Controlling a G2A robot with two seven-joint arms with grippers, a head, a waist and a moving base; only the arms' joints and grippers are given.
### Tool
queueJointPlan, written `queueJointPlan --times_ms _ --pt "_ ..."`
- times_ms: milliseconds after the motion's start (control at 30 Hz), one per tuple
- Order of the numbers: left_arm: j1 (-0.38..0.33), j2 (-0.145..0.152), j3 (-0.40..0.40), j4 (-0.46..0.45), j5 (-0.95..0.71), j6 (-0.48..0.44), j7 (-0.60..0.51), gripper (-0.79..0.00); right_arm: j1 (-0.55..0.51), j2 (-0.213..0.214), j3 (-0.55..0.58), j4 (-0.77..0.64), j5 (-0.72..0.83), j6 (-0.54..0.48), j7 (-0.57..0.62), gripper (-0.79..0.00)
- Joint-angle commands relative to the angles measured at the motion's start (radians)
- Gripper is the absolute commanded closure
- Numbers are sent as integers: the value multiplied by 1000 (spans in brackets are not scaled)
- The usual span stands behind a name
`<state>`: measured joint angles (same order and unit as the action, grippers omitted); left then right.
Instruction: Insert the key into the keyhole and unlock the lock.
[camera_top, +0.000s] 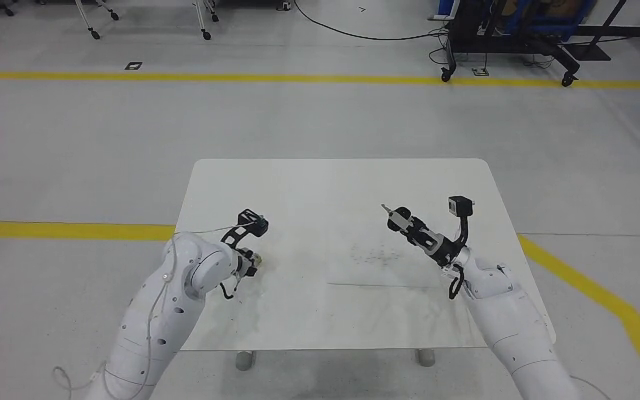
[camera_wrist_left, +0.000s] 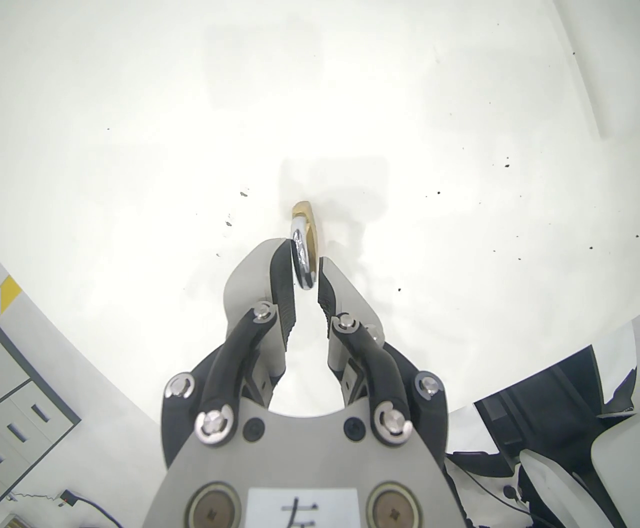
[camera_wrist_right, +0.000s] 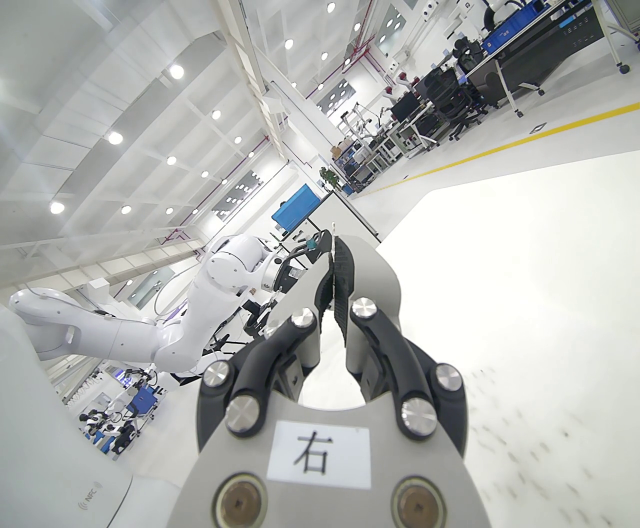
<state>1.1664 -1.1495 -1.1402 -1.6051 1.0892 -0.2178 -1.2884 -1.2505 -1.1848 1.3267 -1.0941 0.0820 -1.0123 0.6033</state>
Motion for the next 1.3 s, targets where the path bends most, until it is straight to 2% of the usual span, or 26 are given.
queueJointPlan --times_ms 0,100,167,267,433,533,733,833,967,1067,1267 --pt "-10 -2 11 10 3 2 4 -95 0 0 0 0 0 0 0 0" --pt "-26 -4 23 23 -11 -6 14 -120 0 0 0 0 0 0 0 0" --pt "-36 -6 30 30 -15 -6 17 -172 0 0 0 0 0 0 0 0" --pt "-47 -8 39 39 -20 -6 19 -179 0 0 0 0 0 0 0 0" --pt "-61 -9 49 55 -22 -1 19 -135 0 0 0 0 0 0 0 0" --pt "-69 -10 57 69 -21 4 12 0 0 0 0 0 0 0 0 0" --pt "-83 -9 62 82 -19 13 -23 0 0 0 0 0 0 0 0 0" --pt "-84 -8 56 72 -11 18 23 0 0 0 0 0 0 0 0 0" --pt "-73 -9 28 54 -28 37 184 0 0 0 0 0 0 0 0 0" --pt "-58 -12 10 49 -147 -42 313 0 0 0 0 0 0 0 0 0" --pt "-58 -11 7 49 -154 -50 322 0 0 0 0 0 0 0 0 0"
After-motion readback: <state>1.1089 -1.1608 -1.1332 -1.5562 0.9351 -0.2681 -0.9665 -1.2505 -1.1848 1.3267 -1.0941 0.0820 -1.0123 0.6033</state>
